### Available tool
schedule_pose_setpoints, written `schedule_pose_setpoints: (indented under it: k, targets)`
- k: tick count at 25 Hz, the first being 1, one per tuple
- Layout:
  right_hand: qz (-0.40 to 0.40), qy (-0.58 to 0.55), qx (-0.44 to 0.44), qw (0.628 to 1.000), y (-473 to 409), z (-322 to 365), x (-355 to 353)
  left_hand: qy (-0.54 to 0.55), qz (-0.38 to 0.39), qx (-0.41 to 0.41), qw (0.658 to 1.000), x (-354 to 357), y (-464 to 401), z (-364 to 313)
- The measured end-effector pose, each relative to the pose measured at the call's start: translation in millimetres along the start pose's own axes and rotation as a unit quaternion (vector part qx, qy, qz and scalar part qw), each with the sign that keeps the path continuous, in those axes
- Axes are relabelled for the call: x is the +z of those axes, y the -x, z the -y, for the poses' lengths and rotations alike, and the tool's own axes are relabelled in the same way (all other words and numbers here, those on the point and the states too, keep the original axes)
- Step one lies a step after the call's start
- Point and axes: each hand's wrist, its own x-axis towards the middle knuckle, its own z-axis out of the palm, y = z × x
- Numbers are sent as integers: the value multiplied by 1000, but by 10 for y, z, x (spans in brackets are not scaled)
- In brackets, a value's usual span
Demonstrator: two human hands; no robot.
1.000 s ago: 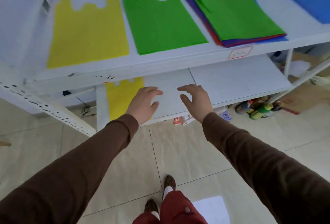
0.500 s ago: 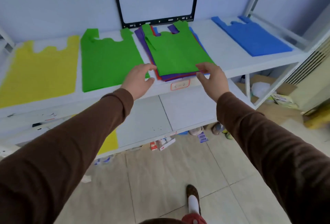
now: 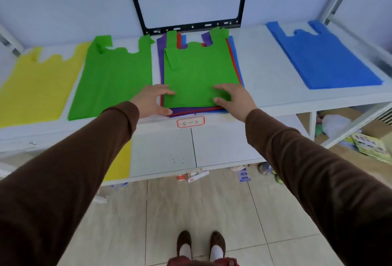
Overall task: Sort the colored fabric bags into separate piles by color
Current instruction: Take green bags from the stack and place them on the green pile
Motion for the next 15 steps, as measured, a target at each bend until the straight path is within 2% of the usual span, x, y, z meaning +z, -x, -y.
schedule_pose_setpoints:
  k: [7, 10, 12, 14, 15]
  targets:
    - [15, 89, -13, 996, -85, -83, -4, 11, -52, 36, 998, -20, -68, 32]
    - [-39, 121, -52, 991, -138, 216, 63, 10, -5, 37, 999, -71, -78, 89]
    - [3, 82, -112, 990, -180, 450, 204, 17, 28, 39, 999, -94, -102, 108]
    - [70, 28, -119, 990, -219, 608, 355, 32, 23, 43, 998, -108, -131, 125]
    - [79, 10, -104, 991, -241, 644, 405, 39, 15, 44, 998, -120, -144, 130]
